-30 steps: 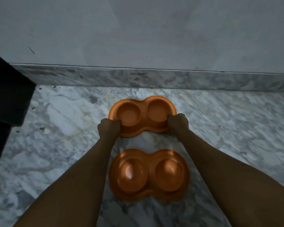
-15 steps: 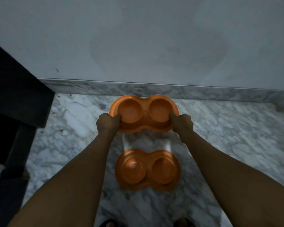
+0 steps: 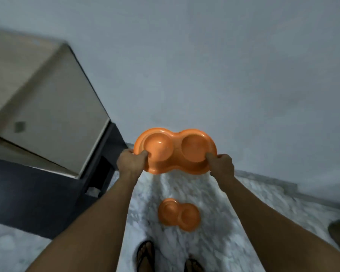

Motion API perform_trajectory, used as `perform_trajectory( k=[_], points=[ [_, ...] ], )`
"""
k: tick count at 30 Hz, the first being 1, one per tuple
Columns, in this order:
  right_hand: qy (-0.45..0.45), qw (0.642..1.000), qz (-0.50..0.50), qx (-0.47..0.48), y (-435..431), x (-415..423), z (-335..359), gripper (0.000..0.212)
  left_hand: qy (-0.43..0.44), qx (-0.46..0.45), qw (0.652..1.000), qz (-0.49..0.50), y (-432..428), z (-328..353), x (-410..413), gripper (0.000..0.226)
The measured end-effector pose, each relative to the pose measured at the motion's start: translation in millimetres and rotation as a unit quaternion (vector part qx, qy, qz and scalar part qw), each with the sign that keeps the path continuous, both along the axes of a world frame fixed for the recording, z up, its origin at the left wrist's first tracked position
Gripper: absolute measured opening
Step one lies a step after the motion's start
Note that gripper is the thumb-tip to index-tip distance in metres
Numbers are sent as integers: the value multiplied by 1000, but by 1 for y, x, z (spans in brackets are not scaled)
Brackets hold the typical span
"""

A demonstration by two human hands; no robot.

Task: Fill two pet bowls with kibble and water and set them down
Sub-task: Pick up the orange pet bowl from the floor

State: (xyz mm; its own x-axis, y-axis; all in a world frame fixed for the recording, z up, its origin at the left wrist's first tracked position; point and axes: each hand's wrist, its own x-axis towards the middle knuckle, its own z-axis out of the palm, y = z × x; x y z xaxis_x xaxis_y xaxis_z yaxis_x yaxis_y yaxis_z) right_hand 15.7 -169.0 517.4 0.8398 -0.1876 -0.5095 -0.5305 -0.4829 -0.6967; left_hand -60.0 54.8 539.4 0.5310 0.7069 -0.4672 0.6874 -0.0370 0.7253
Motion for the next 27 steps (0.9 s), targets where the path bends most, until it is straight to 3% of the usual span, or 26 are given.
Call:
perform_trajectory(
  k=[2, 5, 10, 17, 21, 25, 27],
  points=[
    [-21, 999, 31, 16, 12, 1, 56, 60, -28, 5, 999, 31, 10, 59, -11, 54],
    [-48, 995, 68, 48, 36, 3, 121, 71, -60, 30, 995, 76, 24, 135, -29, 35],
    [-99, 978, 165, 80, 82, -15, 215, 41, -103, 77, 979, 161, 49, 216, -82, 28],
    [-131, 946, 269, 120, 154, -68, 277, 39, -130, 120, 949, 262, 80, 284, -179, 29],
    [-137, 926, 327, 132, 205, -116, 295, 49, -137, 133, 926, 325, 107, 299, -246, 27],
    [-153, 909, 360, 141, 261, -167, 313, 36, -136, 141, 911, 363, 148, 311, -303, 28],
    [-154, 906, 367, 145, 291, -188, 316, 41, -135, 145, 907, 372, 172, 314, -328, 31]
  ],
)
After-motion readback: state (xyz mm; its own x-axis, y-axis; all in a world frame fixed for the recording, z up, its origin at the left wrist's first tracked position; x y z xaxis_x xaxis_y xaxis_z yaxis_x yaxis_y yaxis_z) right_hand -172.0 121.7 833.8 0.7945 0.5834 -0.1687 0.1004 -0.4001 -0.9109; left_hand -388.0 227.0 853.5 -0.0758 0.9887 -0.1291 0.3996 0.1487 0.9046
